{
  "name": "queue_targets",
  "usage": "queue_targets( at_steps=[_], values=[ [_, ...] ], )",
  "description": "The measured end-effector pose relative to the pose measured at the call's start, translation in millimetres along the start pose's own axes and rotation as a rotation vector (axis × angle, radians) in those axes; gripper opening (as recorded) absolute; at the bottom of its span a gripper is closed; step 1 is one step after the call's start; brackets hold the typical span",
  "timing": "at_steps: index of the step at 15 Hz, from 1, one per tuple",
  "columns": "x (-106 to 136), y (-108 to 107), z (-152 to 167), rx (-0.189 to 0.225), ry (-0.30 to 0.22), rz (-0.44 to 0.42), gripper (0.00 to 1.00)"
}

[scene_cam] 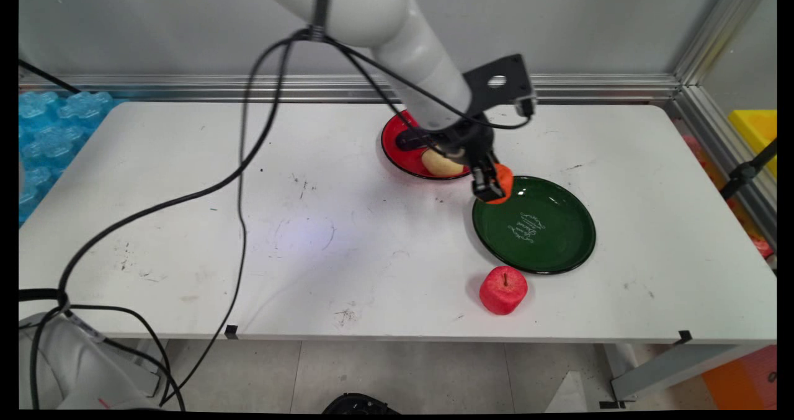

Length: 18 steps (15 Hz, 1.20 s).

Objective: Place the picked object on the table

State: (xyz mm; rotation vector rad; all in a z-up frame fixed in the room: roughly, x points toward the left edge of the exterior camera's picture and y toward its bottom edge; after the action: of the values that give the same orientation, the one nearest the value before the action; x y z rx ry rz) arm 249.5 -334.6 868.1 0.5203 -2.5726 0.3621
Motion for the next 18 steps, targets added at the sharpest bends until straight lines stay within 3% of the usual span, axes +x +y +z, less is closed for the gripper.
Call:
queue_targets(
  at_steps=[4,9,18],
  values=[
    [-38.5,-2.3,-26.1,0.005,-0.005,-0.049,0.00],
    [-72.7,-10.3,-29.1,0.012,-0.018,-0.093,0.00],
    [-106.2,-24.7,25.4,-0.018,-0.053,-0.112,0.00]
  ],
)
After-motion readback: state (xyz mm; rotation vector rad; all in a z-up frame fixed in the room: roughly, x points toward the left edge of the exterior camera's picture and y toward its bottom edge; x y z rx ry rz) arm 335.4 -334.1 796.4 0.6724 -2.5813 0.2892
